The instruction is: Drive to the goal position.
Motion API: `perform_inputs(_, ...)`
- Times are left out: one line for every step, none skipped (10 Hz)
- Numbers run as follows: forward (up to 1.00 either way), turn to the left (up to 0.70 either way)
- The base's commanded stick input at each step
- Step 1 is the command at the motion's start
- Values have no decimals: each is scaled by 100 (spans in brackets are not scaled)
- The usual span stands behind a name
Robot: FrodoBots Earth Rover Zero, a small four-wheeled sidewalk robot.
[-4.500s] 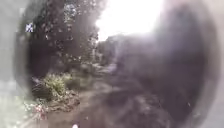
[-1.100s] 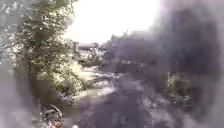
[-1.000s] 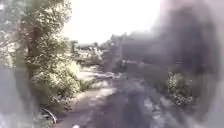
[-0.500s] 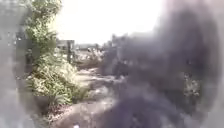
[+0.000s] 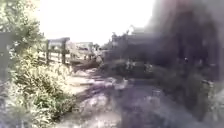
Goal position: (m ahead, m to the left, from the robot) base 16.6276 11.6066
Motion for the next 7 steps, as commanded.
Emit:
perform_inputs(100, 0)
perform_inputs(100, 40)
perform_inputs(100, 40)
perform_inputs(100, 40)
perform_inputs(100, 0)
perform_inputs(100, 0)
perform_inputs(100, 0)
